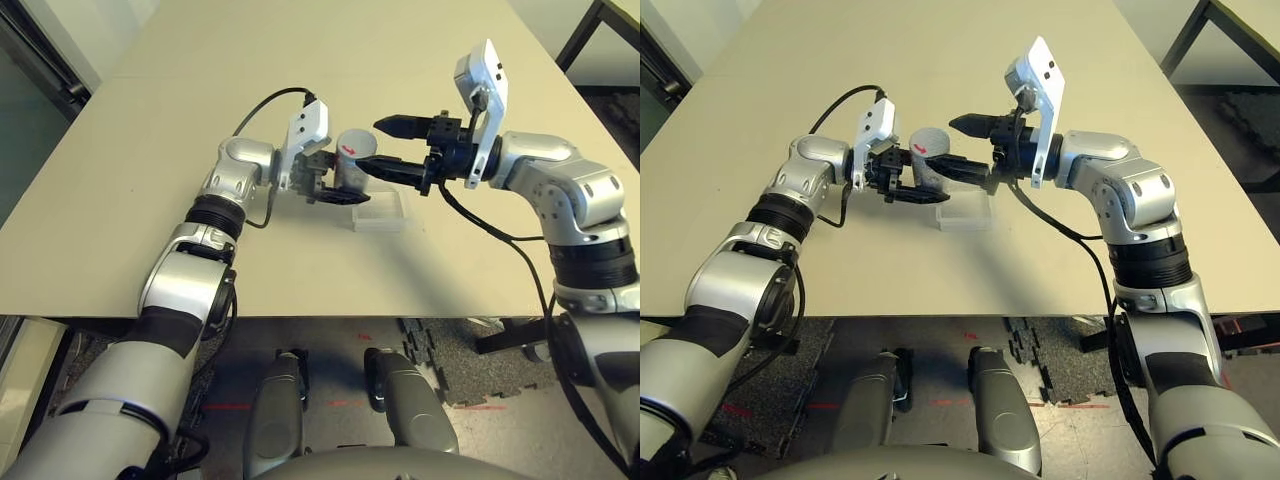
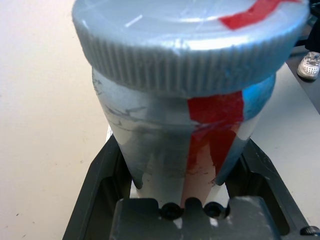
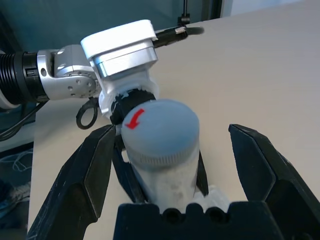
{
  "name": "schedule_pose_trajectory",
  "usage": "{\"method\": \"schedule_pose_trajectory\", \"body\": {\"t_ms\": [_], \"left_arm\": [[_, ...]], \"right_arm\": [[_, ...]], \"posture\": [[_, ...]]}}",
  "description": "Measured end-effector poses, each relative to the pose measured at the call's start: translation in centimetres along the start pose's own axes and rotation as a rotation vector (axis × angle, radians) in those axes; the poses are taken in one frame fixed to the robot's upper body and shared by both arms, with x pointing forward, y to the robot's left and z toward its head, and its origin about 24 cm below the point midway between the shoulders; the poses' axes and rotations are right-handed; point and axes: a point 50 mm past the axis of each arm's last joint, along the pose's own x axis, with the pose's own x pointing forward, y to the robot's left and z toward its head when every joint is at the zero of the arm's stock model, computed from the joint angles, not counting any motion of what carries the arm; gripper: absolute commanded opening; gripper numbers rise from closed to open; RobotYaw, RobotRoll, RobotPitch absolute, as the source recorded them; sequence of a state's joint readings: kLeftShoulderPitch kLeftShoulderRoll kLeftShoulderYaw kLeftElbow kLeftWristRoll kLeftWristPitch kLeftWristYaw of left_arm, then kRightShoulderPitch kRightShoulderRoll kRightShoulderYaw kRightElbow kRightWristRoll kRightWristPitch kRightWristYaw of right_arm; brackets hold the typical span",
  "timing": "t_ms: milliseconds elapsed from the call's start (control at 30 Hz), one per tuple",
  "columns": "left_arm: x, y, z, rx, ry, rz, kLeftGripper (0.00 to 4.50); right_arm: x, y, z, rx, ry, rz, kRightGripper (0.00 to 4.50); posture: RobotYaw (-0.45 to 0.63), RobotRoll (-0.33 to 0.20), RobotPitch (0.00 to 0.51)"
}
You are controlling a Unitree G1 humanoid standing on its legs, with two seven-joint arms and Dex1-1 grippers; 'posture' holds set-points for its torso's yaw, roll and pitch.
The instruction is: Pour the medicine from the bottle into the box.
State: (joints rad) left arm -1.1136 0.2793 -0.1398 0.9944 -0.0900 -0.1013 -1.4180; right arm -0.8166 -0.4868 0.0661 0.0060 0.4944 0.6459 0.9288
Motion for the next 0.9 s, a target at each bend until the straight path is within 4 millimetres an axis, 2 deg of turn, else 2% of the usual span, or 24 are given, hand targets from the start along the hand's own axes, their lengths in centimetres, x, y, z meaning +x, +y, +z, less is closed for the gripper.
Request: {"method": "schedule_pose_trajectory", "body": {"t_ms": [167, 300, 367, 400, 667, 900], "left_arm": [[0.2, 0.0, 0.0, 0.000, -0.004, -0.005, 2.72], [0.5, -0.1, 0.1, -0.002, -0.010, -0.011, 2.72], [0.5, -0.1, 0.1, -0.004, -0.011, -0.011, 2.72], [0.5, -0.1, 0.1, -0.002, -0.012, -0.010, 2.72], [0.8, -0.2, 0.4, 0.005, -0.019, -0.030, 2.72], [0.9, -0.9, 1.3, 0.047, -0.035, -0.092, 2.72]], "right_arm": [[0.2, 0.1, 0.0, -0.012, -0.006, 0.005, 4.50], [0.2, 0.2, 0.1, -0.014, -0.008, 0.028, 3.59], [0.2, 0.3, 0.1, -0.018, -0.009, 0.038, 2.77], [0.2, 0.3, 0.1, -0.015, -0.010, 0.041, 2.51], [-0.3, 0.4, 0.1, -0.028, -0.012, 0.066, 2.51], [-0.1, -1.0, 0.7, -0.091, -0.023, 0.288, 2.51]], "posture": [[-0.06, 0.000, 0.183], [-0.06, 0.000, 0.181], [-0.06, 0.000, 0.181], [-0.06, 0.000, 0.181], [-0.06, 0.000, 0.185], [-0.02, 0.000, 0.196]]}}
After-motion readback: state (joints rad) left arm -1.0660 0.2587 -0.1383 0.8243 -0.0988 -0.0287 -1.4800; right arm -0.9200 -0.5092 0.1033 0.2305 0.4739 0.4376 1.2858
